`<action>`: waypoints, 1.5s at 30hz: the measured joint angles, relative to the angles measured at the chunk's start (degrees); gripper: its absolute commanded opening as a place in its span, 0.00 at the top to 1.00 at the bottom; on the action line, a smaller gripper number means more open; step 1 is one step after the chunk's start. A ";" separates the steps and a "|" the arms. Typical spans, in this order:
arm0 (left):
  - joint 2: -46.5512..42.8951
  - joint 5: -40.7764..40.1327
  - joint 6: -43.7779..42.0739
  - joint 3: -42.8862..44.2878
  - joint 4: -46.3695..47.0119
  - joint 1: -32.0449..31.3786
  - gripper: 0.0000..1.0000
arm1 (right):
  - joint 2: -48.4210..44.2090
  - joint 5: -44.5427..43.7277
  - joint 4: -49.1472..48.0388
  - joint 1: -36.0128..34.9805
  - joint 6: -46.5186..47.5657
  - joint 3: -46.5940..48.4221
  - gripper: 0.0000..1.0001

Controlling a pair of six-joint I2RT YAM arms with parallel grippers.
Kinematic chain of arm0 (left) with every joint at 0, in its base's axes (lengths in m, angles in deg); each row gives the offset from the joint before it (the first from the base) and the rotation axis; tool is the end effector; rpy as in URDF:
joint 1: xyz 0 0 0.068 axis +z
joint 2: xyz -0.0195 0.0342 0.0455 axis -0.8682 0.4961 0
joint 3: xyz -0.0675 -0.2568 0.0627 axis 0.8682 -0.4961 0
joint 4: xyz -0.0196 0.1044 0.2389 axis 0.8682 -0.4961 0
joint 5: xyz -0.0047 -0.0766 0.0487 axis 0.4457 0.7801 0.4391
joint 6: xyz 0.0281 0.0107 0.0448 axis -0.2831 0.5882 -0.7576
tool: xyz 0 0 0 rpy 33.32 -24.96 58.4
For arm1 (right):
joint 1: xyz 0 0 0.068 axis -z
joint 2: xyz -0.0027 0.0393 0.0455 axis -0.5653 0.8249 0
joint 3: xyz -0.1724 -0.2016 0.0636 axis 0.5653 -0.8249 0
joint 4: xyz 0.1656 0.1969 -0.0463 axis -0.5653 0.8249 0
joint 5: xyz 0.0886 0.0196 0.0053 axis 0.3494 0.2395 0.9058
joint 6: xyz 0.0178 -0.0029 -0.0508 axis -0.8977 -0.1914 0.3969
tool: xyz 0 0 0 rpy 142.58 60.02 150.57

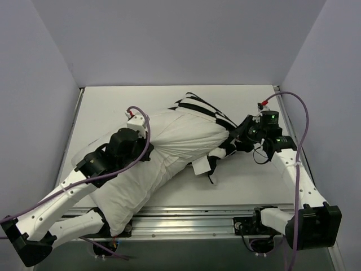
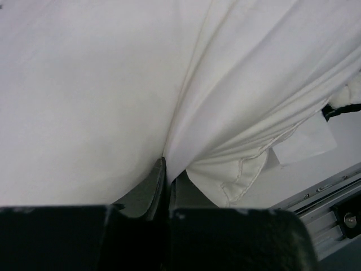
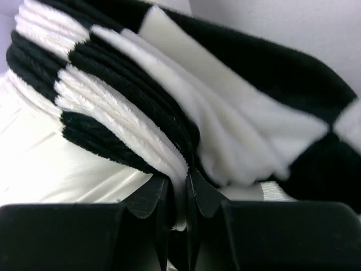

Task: Remove the pillowcase from the pillow

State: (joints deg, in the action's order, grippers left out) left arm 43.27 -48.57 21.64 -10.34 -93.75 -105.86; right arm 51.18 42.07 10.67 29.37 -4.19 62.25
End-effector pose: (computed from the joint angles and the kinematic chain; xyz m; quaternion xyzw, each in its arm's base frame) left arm 0.1533 -0.1424 0.3552 0.0973 0.8604 -0.1755 0.4685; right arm 0.2563 0.0358 0.3104 0.1001 0.8270 0.3212 0.4504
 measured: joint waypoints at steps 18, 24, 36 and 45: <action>-13.84 -8.13 -0.11 7.26 -14.67 4.76 0.98 | 4.13 -6.73 2.82 11.13 -3.02 12.33 1.00; -13.57 -11.76 -0.33 13.49 -18.75 5.18 0.98 | 10.27 -8.83 2.75 14.43 -4.52 22.93 1.00; -3.34 -21.94 -0.96 18.29 -21.03 6.23 0.98 | 24.35 -9.40 9.16 15.41 0.61 51.89 1.00; -1.20 -25.83 -3.43 18.38 -20.96 9.68 0.98 | 27.80 -10.64 13.31 16.59 3.45 60.37 1.00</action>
State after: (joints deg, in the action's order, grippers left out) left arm 42.07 -74.41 18.21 8.05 -114.71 -96.18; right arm 78.98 31.43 23.98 45.96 -0.73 122.62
